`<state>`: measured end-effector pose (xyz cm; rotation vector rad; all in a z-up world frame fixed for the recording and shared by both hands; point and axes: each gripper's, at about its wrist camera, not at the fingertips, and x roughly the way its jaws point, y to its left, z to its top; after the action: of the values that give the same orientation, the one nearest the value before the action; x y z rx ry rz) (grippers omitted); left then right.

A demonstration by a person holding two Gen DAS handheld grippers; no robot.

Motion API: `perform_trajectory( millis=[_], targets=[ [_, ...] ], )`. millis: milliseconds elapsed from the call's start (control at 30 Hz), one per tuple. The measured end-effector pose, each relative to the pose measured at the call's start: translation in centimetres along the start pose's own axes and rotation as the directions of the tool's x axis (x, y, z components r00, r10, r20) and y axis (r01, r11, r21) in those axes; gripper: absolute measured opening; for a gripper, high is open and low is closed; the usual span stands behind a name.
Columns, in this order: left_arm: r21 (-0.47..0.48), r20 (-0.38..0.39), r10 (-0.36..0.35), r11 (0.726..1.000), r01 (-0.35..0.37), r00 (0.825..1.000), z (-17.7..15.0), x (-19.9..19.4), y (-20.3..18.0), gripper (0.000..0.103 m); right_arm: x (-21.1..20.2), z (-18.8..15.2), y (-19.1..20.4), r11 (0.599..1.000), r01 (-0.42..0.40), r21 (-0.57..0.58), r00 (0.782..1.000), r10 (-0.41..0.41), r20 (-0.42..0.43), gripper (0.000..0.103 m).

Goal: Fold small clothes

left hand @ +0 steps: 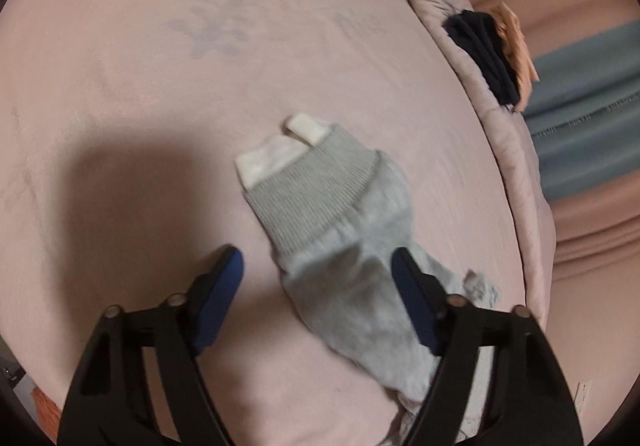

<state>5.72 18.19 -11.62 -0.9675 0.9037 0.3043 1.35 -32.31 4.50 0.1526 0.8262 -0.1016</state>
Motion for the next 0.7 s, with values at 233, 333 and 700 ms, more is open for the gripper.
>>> perform_trajectory(
  millis=[233, 333, 700],
  targets=[
    [0.008, 0.026, -0.012, 1.000, 0.011, 1.000, 0.3, 0.8, 0.0, 0.052, 0.5, 0.0, 0.4, 1.000, 0.002, -0.002, 1.000, -0.002, -0.012, 0.086],
    [0.021, 0.033, -0.035, 0.999, 0.034, 0.999, 0.3, 1.1, -0.2, 0.051, 0.8, -0.2, 0.7, 1.000, -0.008, -0.006, 1.000, 0.008, -0.023, 0.086],
    [0.012, 0.008, -0.110, 0.994, 0.110, 0.994, 0.0, 1.2, -0.7, 0.020, 1.7, -0.3, 1.3, 1.000, -0.023, -0.011, 0.999, 0.022, -0.048, 0.086]
  ],
)
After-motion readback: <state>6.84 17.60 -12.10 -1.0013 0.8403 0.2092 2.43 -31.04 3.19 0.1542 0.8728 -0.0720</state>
